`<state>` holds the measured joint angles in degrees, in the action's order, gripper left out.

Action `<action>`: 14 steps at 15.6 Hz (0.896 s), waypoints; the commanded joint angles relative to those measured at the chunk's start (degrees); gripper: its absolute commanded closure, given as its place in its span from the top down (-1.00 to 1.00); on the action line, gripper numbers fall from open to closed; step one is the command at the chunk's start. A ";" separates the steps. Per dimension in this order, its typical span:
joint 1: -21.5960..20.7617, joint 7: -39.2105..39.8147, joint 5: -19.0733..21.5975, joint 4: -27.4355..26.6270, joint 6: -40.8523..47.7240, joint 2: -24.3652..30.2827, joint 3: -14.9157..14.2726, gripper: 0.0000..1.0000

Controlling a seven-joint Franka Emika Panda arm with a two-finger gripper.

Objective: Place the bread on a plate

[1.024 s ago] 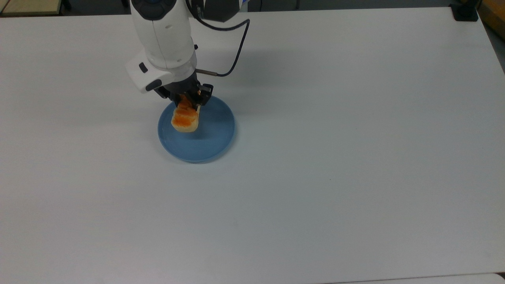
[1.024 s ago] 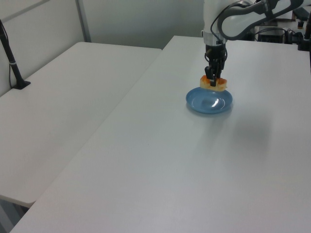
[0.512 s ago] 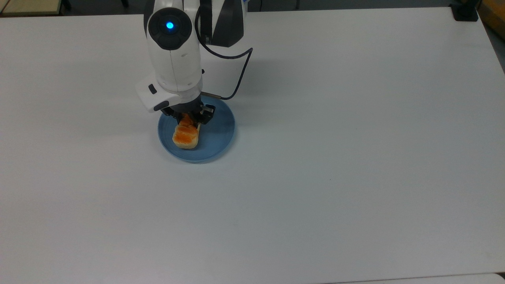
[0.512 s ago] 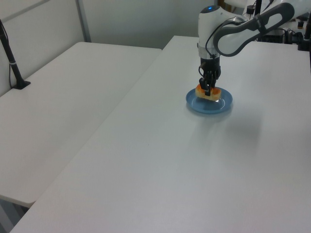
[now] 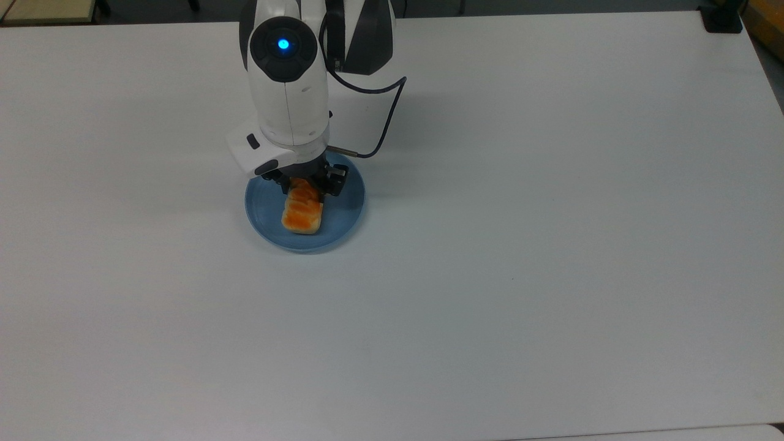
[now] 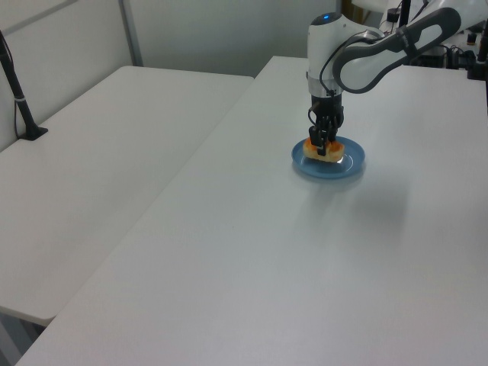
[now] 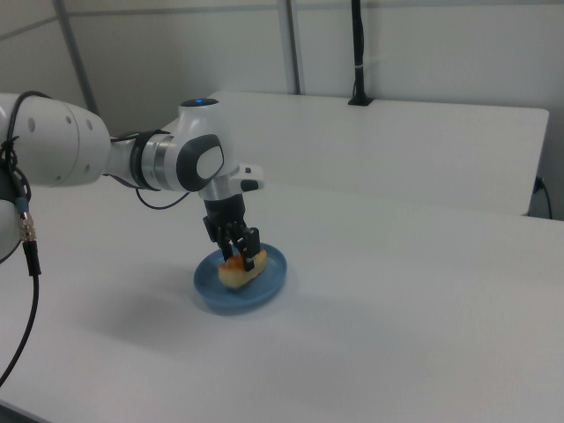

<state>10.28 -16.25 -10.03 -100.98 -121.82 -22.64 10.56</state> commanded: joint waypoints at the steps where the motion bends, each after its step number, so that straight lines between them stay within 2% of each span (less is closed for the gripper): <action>1: -0.61 -1.42 -1.13 0.35 0.36 -0.04 -0.37 1.00; 5: -0.26 -1.42 -1.04 0.78 2.98 2.15 -0.37 1.00; 9: 1.14 -1.07 -0.26 1.92 13.25 10.40 -0.28 1.00; 11: 1.32 -0.90 0.01 6.12 20.01 12.17 -0.37 1.00; 12: 1.50 -0.37 0.01 10.32 25.35 12.79 -0.63 1.00; 14: 2.63 2.95 1.41 13.52 28.47 15.06 -1.24 1.00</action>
<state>11.97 -16.23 -10.03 -92.63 -99.25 -10.07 10.23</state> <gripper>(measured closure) 0.000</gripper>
